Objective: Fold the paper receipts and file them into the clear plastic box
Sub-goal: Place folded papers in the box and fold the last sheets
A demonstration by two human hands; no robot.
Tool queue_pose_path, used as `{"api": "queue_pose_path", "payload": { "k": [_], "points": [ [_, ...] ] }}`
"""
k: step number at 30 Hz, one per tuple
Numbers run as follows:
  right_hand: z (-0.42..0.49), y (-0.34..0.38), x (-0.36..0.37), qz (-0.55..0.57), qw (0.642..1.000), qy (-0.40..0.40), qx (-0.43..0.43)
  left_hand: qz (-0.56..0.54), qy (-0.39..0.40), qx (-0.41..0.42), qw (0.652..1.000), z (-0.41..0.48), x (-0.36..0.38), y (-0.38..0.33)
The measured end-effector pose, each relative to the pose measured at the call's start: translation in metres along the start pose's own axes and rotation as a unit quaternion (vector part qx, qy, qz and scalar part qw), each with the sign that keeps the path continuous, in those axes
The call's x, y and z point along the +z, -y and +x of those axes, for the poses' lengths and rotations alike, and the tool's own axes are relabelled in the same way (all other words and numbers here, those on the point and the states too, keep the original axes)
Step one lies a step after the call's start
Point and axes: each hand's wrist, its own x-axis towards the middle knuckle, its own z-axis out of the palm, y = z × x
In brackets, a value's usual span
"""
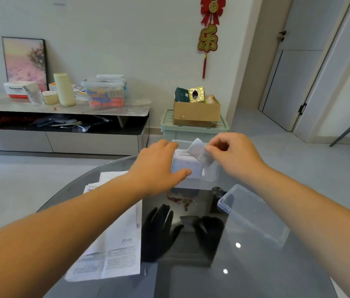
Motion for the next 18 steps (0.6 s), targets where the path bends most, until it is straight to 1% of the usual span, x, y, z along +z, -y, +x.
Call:
{"api": "queue_pose_path", "payload": {
  "k": [2,4,6,8,12,18],
  "points": [
    [0.035,-0.01,0.006,0.002,0.999,-0.043,0.007,0.085,0.021,0.025,0.996,0.023,0.009,0.008],
    [0.066,-0.021,0.018,-0.013,0.998,-0.061,-0.003,0.128,0.054,0.068,0.988,0.042,0.018,0.011],
    [0.087,-0.03,0.031,-0.039,0.998,-0.046,-0.01,0.168,0.083,0.11,0.976,0.056,0.026,0.013],
    [0.099,-0.038,0.042,-0.058,0.998,-0.026,-0.013,0.196,0.114,0.133,0.965,0.067,0.031,0.016],
    [0.107,-0.053,0.056,-0.079,0.997,0.002,-0.021,0.209,0.161,0.139,0.954,0.082,0.037,0.022],
    [0.107,-0.063,0.059,-0.066,0.998,-0.011,-0.017,0.176,0.18,0.12,0.96,0.091,0.044,0.025]
  ]
}}
